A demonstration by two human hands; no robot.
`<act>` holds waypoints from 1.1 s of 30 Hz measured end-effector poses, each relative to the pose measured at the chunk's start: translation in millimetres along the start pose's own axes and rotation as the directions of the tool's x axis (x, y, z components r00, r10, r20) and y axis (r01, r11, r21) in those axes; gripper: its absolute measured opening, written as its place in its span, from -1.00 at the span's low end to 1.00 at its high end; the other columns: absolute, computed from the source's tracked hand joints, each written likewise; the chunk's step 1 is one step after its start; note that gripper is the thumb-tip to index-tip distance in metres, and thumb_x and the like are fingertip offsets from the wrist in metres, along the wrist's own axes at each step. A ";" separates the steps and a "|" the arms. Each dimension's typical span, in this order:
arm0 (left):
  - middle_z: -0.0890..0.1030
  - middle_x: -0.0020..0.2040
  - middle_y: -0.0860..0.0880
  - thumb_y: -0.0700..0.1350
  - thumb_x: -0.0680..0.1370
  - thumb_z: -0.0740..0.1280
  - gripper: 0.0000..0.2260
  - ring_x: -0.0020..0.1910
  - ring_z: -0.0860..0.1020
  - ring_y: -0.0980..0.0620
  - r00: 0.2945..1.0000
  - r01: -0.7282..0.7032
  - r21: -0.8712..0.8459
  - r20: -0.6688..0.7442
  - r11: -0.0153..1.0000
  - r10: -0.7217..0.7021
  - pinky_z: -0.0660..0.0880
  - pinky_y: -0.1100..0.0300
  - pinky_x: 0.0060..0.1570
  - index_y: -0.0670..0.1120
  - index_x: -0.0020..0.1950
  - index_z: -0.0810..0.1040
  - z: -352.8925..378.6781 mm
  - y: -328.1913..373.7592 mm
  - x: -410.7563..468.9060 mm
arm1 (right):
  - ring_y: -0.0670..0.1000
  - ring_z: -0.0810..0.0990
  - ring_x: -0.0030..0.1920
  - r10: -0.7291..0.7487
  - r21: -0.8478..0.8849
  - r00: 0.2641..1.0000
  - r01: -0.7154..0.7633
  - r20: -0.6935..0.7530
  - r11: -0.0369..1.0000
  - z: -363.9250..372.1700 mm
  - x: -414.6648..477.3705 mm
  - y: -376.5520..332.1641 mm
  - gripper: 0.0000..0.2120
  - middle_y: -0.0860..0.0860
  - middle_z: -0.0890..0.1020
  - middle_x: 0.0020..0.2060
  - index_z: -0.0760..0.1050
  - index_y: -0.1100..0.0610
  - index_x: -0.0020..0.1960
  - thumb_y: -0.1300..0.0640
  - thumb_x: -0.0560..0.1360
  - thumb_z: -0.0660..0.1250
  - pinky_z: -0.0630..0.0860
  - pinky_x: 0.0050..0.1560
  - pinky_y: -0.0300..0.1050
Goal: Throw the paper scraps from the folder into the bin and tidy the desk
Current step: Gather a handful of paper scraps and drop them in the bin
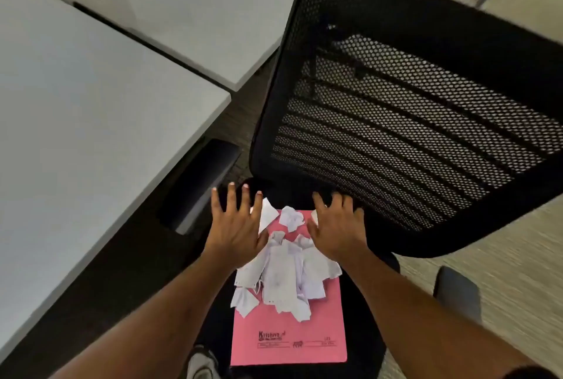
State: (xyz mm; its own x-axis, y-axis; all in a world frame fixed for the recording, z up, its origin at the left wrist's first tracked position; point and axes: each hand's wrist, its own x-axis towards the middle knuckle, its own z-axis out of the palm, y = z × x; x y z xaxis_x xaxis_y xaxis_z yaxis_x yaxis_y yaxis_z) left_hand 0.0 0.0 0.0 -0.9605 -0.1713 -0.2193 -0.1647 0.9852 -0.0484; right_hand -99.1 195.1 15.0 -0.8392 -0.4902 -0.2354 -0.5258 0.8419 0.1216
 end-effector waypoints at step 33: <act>0.34 0.38 -0.07 -0.05 0.41 0.47 -0.61 0.38 0.19 -0.17 0.956 0.285 -0.397 0.189 0.873 -0.226 0.61 0.06 -0.05 -0.01 0.21 0.51 124.4 49.7 -15.6 | 0.12 0.46 0.17 0.008 0.316 0.995 -0.040 0.102 0.948 149.2 62.9 -25.2 -0.75 0.15 0.51 0.18 0.51 0.18 0.19 0.20 0.51 0.30 0.46 0.12 -0.09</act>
State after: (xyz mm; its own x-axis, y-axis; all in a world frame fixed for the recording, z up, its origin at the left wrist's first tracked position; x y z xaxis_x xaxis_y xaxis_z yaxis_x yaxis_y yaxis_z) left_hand 34.7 50.3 -120.2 -0.8382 -0.3880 -0.3833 -0.5061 0.8152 0.2817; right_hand -118.0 176.7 -146.7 -0.8246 -0.4581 -0.3320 -0.4211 0.8889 -0.1804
